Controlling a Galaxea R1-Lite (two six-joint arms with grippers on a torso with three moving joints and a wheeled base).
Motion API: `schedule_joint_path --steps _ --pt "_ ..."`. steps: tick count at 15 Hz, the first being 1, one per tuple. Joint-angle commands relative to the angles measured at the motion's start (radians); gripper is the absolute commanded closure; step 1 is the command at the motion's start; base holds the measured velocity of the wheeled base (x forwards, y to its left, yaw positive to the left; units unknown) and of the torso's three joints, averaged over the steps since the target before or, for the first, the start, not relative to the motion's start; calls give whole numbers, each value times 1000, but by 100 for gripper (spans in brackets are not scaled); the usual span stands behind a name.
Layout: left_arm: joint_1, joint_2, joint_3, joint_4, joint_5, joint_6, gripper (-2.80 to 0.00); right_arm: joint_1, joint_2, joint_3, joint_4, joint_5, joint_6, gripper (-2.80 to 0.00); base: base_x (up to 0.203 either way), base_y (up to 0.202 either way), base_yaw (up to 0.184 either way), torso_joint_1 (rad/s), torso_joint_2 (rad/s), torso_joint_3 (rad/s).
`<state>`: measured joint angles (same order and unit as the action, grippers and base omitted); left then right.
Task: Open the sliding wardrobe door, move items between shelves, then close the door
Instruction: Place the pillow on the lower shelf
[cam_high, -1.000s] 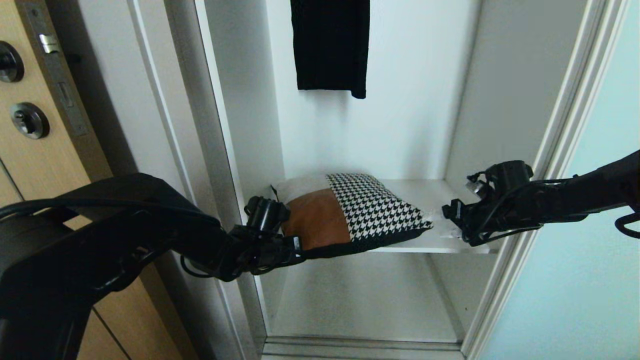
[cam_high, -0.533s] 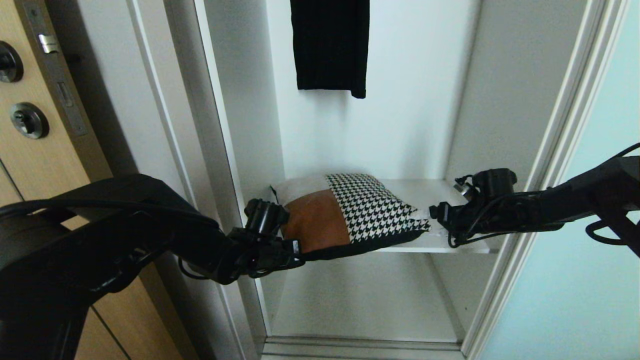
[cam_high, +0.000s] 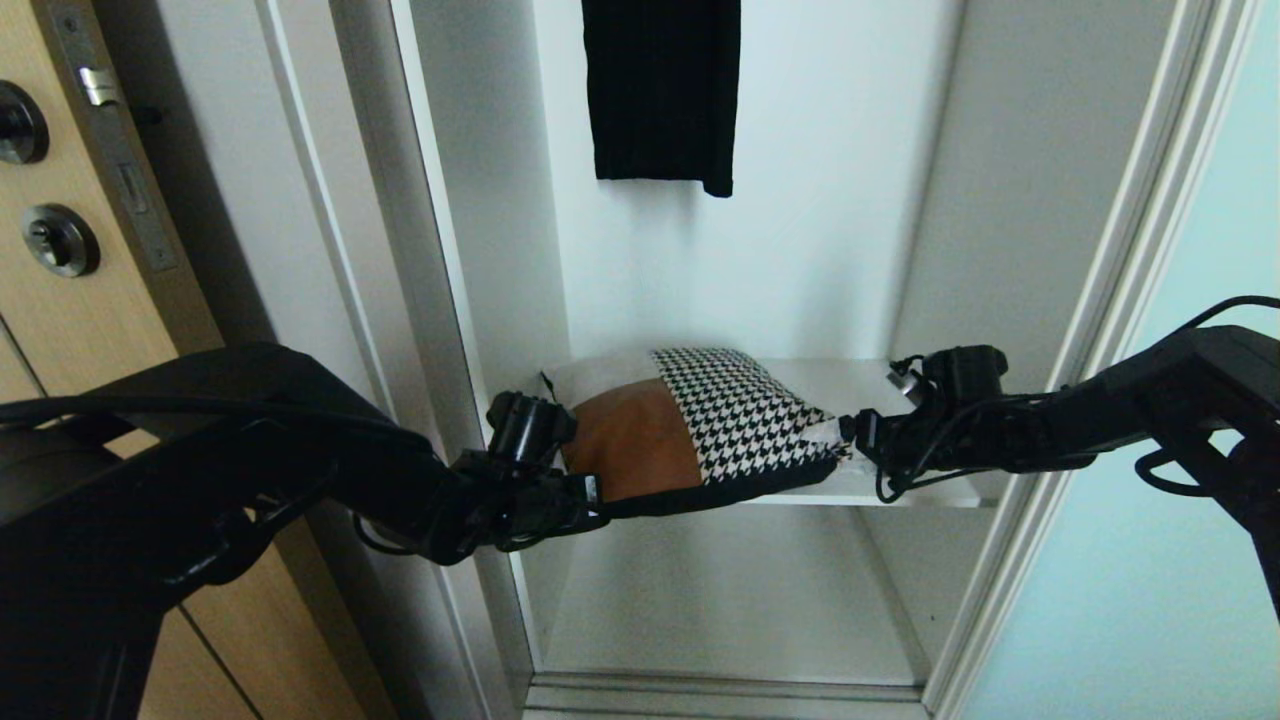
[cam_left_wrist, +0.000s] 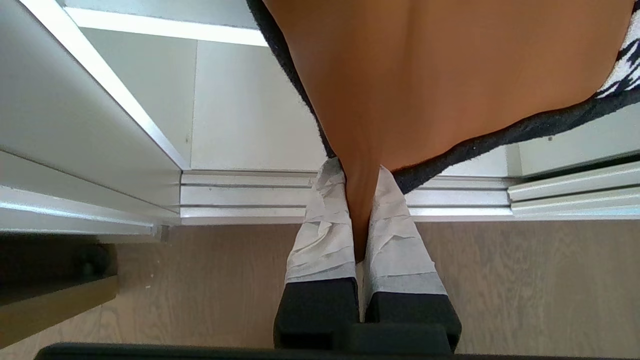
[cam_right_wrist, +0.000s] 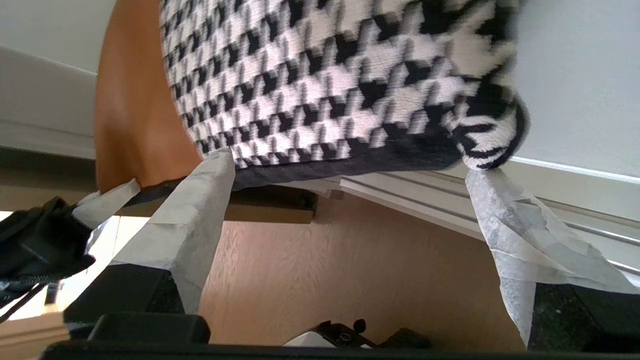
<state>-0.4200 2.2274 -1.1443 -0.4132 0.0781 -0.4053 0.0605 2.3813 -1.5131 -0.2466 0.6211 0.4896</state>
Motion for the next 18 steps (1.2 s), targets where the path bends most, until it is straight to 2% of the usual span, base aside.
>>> schedule_joint_path --steps 1,6,18 --pt "1 -5 3 -3 2 -3 0 -27 -11 21 -3 2 1 -280 0 0 0 0 0 0" --pt "0 -35 0 25 1 -1 0 -65 -13 14 -9 2 0 -280 0 0 0 0 0 0" --pt "1 -34 -22 37 0 -3 0 -13 84 -110 -11 2 6 -280 0 0 0 0 0 0"
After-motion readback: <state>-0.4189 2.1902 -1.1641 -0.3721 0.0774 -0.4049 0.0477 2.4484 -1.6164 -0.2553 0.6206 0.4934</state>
